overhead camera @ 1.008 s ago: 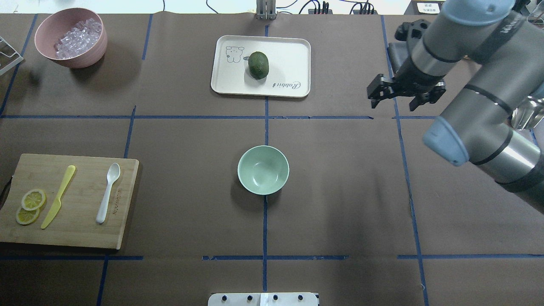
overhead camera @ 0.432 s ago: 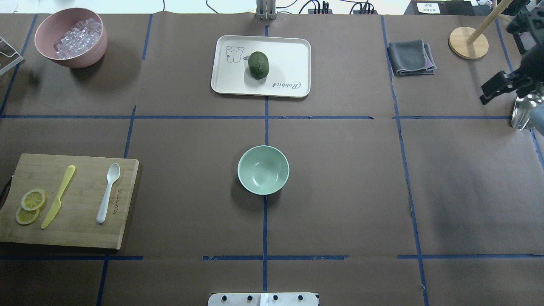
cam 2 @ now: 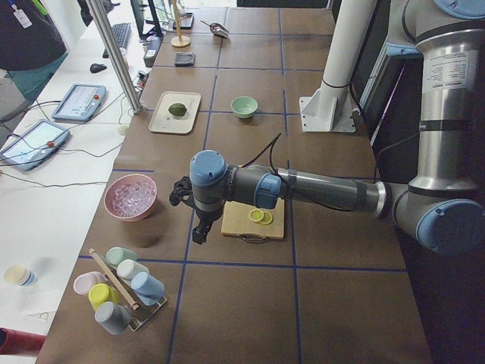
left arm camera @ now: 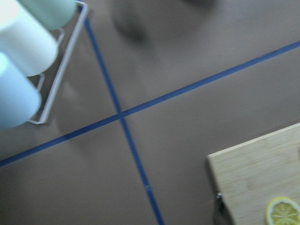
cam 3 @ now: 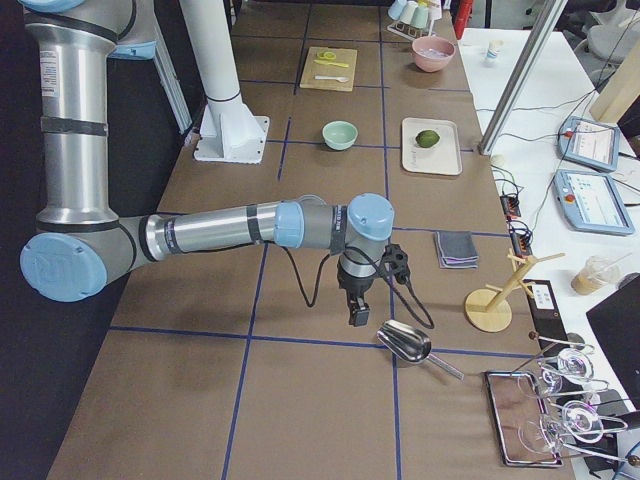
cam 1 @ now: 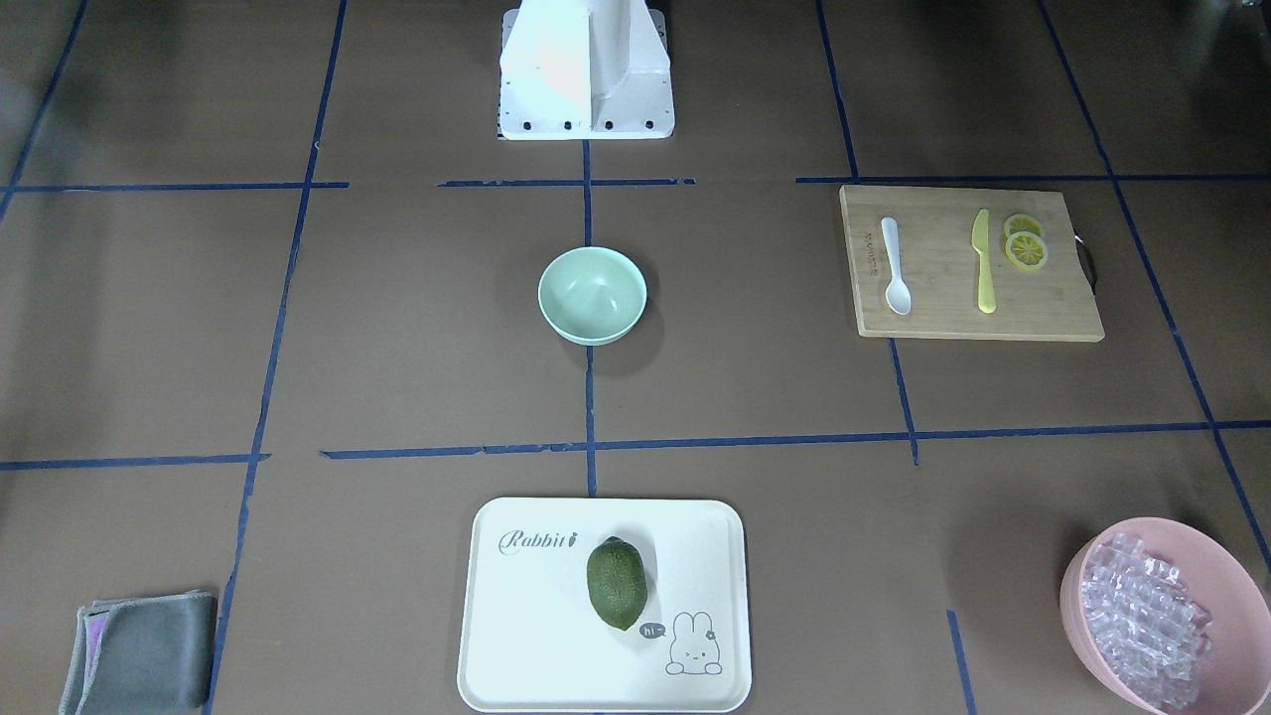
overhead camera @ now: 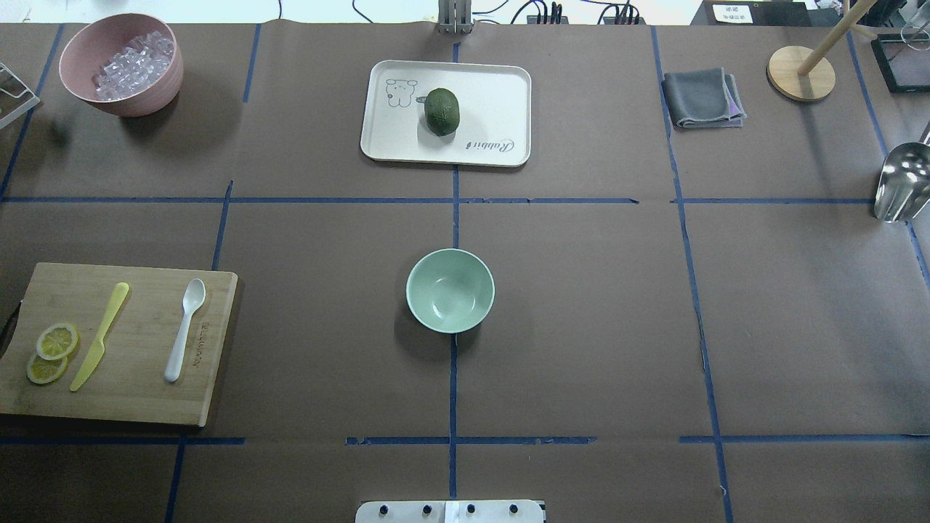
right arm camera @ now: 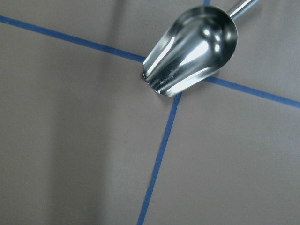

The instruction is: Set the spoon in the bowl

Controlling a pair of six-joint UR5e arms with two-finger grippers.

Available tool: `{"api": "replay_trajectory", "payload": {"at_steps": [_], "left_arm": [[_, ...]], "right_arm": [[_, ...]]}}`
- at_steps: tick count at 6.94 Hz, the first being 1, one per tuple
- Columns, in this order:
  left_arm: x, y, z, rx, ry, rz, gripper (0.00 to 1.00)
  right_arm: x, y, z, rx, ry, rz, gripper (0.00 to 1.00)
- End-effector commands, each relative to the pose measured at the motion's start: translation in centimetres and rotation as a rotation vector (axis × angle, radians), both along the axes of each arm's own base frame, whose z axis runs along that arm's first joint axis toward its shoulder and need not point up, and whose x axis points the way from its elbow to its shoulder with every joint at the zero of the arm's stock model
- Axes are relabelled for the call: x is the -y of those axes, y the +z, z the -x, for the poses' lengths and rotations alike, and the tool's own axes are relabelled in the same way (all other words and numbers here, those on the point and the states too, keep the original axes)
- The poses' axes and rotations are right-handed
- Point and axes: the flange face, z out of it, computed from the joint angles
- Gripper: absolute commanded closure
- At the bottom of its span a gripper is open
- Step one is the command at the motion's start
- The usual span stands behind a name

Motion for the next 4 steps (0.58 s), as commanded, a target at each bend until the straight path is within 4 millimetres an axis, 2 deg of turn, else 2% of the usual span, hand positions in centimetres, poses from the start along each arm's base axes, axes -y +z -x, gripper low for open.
{"api": "replay_trajectory", "payload": {"at_steps": [1,3,4], "left_arm": [[-0.2,-5.2,-8.8,-0.075,-0.027,0.091,0.00],[-1.1,-7.3,-15.5,-0.087,-0.063,0.092,0.00],[-2.4,-9.5,-20.4,-0.064,-0.074,0.117,0.00]], "right_arm": [[-0.7,0.2,-0.5,-0.002,0.069,0.053,0.00],[-0.7,0.1,-0.5,-0.003,0.067,0.048,0.00],[-0.7,0.2,-0.5,-0.002,0.069,0.047,0.00]]}}
